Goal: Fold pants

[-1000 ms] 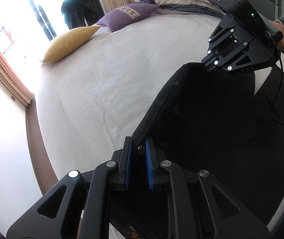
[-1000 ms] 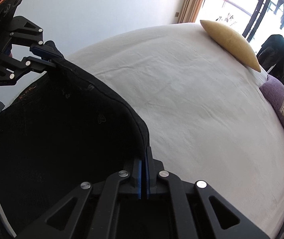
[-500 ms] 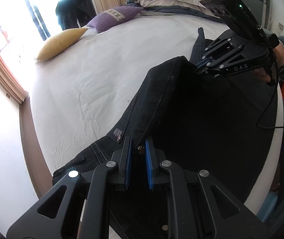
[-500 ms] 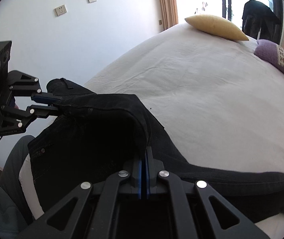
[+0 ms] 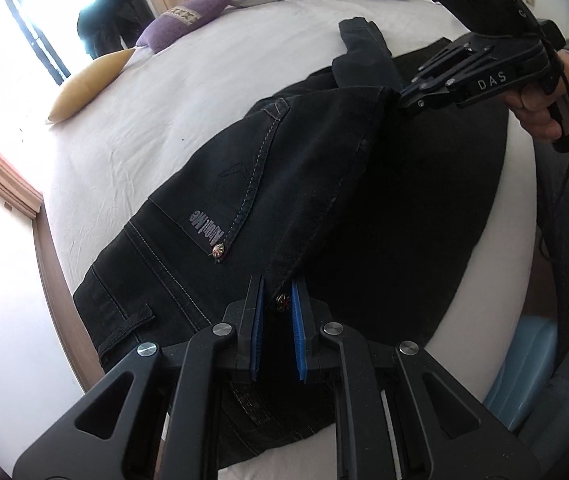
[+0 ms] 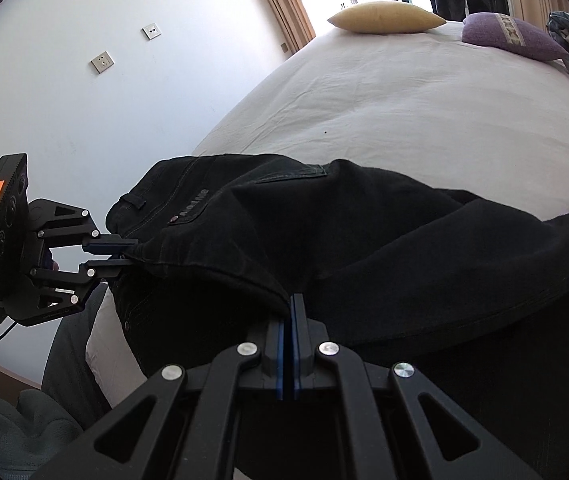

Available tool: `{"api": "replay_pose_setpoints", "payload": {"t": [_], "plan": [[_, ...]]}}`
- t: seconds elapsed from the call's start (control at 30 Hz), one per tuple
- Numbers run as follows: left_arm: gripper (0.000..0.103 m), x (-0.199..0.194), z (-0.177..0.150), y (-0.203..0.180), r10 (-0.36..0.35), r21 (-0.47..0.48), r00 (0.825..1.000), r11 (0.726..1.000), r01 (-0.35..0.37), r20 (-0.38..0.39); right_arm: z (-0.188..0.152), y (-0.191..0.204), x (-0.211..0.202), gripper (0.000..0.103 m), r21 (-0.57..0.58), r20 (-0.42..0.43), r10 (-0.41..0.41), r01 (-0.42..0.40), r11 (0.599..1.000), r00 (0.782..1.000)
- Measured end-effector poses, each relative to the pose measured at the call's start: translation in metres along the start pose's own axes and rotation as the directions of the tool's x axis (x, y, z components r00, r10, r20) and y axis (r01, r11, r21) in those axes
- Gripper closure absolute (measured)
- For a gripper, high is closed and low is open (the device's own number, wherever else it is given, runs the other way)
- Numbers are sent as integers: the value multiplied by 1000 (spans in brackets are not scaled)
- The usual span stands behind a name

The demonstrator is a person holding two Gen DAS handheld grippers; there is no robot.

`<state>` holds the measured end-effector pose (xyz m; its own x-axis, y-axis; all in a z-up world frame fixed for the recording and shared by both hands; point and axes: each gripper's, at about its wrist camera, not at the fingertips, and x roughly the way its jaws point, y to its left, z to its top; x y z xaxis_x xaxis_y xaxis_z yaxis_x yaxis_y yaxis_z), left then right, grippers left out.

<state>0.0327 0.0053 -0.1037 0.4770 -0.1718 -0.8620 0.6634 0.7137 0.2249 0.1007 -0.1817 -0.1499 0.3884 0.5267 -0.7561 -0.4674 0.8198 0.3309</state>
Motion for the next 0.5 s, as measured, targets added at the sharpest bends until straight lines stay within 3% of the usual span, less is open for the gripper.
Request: {"api": "replay_pose_setpoints", "payload": {"t": [0.2,0.37,0.5], "plan": [[92,2,-24,-23,-7,128,999,992,13,-47,-26,19,-2,99,-107,-44,-99,94,990,994],[92,7,-41,-46,-8,242,998,970,22,-60,-52,41,6,99,-271,-87,-202,172,947,975],[92,11,-40,-47,-1,249,998,968,16,-61,-68,53,8,99,-350,-87,-264,219,911,961]]}}
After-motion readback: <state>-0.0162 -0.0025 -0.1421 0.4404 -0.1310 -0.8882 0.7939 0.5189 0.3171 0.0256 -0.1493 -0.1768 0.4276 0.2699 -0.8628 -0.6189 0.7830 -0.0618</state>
